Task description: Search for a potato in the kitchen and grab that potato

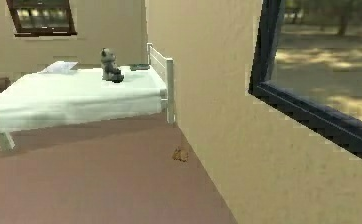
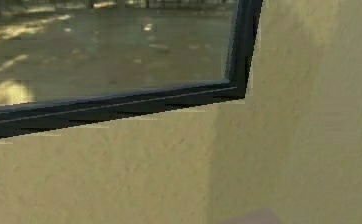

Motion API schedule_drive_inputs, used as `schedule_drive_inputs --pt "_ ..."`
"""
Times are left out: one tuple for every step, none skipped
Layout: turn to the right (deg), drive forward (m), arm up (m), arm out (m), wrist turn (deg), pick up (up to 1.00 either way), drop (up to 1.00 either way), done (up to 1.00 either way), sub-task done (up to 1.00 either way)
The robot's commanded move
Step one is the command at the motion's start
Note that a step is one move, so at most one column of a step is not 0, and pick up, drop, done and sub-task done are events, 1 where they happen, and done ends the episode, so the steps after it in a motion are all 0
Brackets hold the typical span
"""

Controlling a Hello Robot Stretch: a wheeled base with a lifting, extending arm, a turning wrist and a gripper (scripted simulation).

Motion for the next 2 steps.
schedule_drive_inputs --pt "0.0 0.50 0.00 0.00 0.0 0.00 0.00 0.00 0.00" --pt "-45.0 0.00 0.00 0.00 0.0 0.00 0.00 0.00 0.00"
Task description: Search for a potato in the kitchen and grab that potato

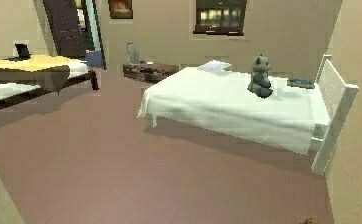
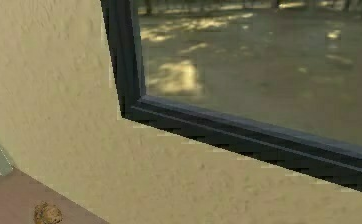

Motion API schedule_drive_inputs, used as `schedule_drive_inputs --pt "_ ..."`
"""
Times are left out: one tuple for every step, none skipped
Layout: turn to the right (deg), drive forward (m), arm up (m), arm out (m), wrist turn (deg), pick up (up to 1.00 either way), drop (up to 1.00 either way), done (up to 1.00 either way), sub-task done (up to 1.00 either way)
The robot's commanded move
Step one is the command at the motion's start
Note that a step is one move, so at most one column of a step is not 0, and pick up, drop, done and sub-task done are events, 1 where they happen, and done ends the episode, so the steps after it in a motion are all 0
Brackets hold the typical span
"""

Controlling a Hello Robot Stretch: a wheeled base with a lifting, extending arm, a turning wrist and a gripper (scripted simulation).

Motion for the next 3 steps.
schedule_drive_inputs --pt "-18.0 0.00 0.00 0.00 0.0 0.00 0.00 0.00 0.00" --pt "0.0 0.40 0.00 0.00 0.0 0.00 0.00 0.00 0.00" --pt "-6.0 0.00 0.00 0.00 0.0 0.00 0.00 0.00 0.00"
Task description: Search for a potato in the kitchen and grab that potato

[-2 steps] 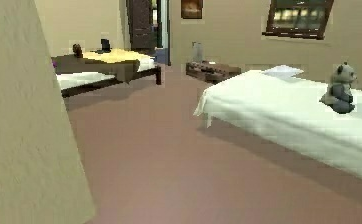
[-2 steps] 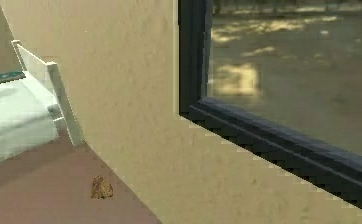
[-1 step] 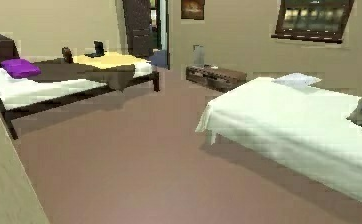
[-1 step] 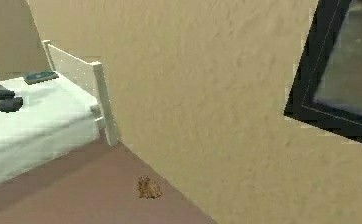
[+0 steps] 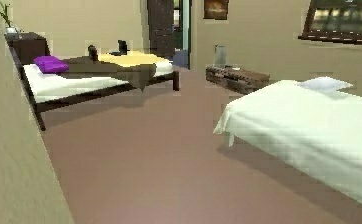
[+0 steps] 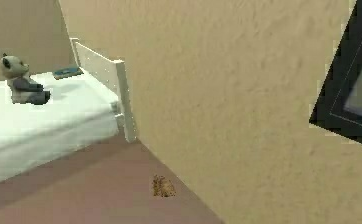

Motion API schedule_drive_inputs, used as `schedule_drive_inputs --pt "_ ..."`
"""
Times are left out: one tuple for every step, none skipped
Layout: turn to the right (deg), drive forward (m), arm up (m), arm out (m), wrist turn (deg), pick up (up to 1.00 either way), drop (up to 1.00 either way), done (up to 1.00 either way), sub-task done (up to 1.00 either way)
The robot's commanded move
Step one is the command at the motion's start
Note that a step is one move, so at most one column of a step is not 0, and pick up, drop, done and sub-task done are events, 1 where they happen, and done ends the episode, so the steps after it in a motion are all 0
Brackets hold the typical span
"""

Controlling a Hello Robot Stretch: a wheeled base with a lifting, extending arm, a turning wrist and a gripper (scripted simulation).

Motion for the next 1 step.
schedule_drive_inputs --pt "0.0 1.00 0.00 0.00 0.0 0.00 0.00 0.00 0.00"
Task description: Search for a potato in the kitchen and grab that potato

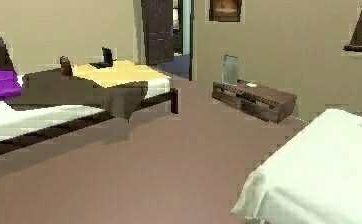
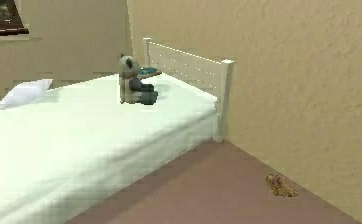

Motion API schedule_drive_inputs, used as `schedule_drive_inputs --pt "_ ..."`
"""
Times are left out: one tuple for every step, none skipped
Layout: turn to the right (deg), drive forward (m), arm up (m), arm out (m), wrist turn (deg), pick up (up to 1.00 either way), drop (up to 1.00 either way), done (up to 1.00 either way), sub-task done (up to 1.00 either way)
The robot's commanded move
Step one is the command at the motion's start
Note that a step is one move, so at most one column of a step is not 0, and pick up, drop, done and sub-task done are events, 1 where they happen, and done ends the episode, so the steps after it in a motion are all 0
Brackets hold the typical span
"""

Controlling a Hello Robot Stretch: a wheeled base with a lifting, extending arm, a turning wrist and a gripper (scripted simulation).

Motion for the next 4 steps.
schedule_drive_inputs --pt "0.0 0.90 0.00 0.00 0.0 0.00 0.00 0.00 0.00" --pt "-6.0 0.00 0.00 0.00 0.0 0.00 0.00 0.00 0.00" --pt "0.0 0.65 0.00 0.00 0.0 0.00 0.00 0.00 0.00" --pt "36.0 0.00 0.00 0.00 0.0 0.00 0.00 0.00 0.00"
